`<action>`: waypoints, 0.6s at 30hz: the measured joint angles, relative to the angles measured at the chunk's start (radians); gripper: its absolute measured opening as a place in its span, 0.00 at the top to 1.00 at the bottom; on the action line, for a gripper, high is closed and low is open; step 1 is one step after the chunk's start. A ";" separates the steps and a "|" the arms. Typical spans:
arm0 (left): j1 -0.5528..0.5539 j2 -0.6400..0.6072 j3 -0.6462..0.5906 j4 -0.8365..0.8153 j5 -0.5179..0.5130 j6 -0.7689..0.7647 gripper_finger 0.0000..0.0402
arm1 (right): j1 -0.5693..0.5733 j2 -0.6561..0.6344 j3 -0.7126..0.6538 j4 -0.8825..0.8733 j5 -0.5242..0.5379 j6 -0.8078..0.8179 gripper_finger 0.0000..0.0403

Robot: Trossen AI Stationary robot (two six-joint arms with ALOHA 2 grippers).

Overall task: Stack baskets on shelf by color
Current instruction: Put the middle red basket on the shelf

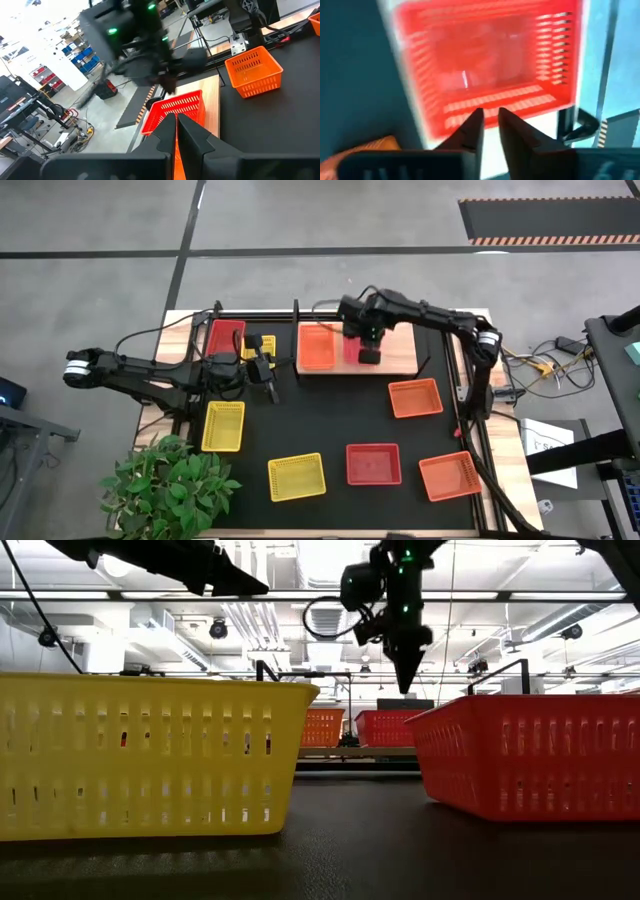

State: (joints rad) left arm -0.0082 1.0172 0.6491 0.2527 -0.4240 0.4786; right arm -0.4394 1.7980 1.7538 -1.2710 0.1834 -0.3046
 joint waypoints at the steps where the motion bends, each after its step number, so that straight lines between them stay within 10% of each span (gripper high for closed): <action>1: 0.000 0.000 0.000 0.000 0.000 0.000 1.00 | -0.025 0.001 -0.001 0.037 -0.005 -0.002 0.94; 9: 0.000 0.000 0.003 0.001 0.000 0.004 1.00 | -0.140 0.070 -0.006 0.243 -0.376 -0.047 0.98; 18: 0.000 0.000 0.003 0.001 0.000 0.009 1.00 | -0.092 0.124 -0.007 0.260 -0.386 -0.039 0.98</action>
State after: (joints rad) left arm -0.0082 1.0170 0.6521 0.2535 -0.4241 0.4876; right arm -0.5310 1.9217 1.7470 -1.0105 -0.2023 -0.3441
